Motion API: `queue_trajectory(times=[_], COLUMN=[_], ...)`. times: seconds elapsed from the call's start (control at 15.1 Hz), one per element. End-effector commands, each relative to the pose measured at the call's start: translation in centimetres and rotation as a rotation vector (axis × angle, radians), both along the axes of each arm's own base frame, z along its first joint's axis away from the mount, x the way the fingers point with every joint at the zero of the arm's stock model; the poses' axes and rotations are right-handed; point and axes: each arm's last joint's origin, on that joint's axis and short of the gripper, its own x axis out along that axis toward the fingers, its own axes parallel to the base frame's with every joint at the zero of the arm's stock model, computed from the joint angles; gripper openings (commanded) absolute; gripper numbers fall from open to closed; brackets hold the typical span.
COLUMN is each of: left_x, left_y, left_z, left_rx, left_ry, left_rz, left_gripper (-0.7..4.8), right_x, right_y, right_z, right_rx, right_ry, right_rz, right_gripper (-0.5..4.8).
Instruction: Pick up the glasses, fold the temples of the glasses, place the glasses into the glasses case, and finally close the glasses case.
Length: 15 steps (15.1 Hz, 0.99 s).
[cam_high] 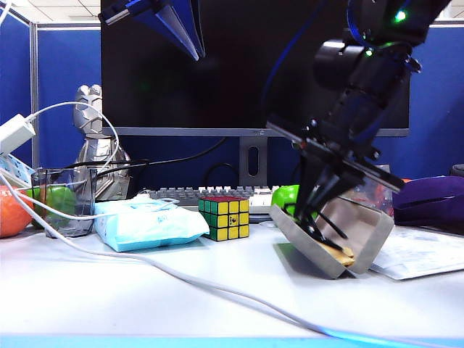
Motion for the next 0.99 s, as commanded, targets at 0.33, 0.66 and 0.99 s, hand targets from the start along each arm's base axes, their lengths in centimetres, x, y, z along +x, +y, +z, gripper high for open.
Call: queue_trajectory(times=[0.33, 0.66, 0.99], left_x=[-0.07, -0.08, -0.07], left_y=[0.05, 0.04, 0.05], left_z=[0.36, 0.36, 0.36], left_rx=[-0.010, -0.010, -0.010], left_ry=[-0.019, -0.019, -0.019], left_rz=[-0.003, -0.003, -0.003], left_gripper=[0.52, 0.52, 0.52], right_x=[0.22, 0.16, 0.09], right_y=[0.11, 0.13, 0.31], right_z=[-0.62, -0.63, -0.48], right_rx=[0.031, 0.040, 0.104], right_ry=[-0.073, -0.062, -0.039], right_rz=[0.007, 0.008, 0.040], right_gripper=[-0.01, 0.00, 2.12])
